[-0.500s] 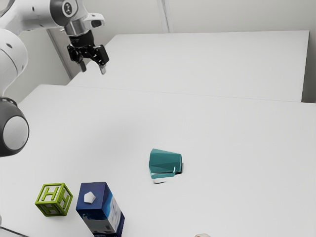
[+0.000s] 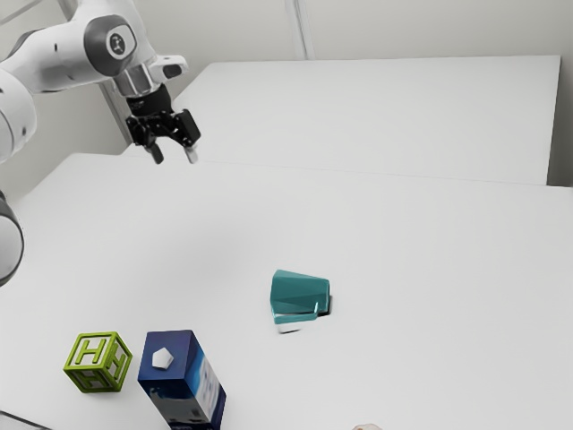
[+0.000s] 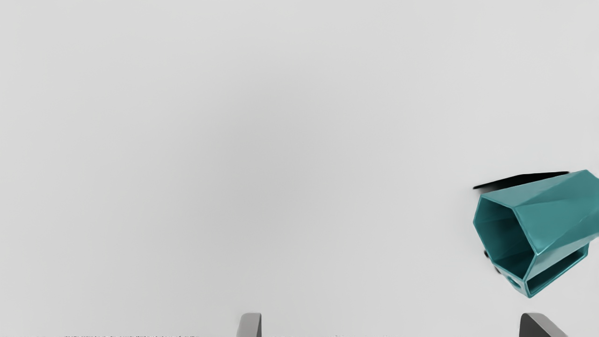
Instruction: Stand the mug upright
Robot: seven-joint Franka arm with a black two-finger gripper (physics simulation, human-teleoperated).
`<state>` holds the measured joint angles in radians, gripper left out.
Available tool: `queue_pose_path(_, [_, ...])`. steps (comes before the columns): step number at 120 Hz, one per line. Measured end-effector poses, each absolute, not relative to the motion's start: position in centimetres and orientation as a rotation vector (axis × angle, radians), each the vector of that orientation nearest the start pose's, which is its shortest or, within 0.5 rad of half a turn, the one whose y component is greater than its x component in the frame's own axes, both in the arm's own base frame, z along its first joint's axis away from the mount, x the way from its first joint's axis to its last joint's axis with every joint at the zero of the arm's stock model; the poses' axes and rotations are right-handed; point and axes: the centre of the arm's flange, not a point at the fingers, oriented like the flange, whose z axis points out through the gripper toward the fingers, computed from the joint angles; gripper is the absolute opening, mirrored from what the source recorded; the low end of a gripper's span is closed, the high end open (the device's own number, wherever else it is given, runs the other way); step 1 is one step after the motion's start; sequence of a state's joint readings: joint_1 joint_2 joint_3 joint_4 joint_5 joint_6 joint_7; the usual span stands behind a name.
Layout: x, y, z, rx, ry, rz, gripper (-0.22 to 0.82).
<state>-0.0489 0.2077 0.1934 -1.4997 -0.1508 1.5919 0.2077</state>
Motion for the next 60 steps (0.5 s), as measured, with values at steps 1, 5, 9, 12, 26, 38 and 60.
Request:
queue_pose_path(1, [60.7,6.1,53.8,-3.275,0.084,0.153,0.6])
queue_pose_path(5, [59.8,6.0,52.6,-3.31,0.071,0.17,0.6])
queue_pose_path(9, [59.0,5.7,51.4,-3.347,0.056,0.182,0.6])
queue_pose_path(12, [58.5,5.5,50.6,-3.374,0.041,0.19,0.6])
queue_pose_path(26, [55.8,4.9,47.2,-3.502,-0.058,0.214,0.6])
queue_pose_path(38, [54.2,4.5,45.3,-3.582,-0.149,0.196,0.6])
queue_pose_path(60, [50.9,3.4,42.2,-3.69,-0.332,0.158,0.6])
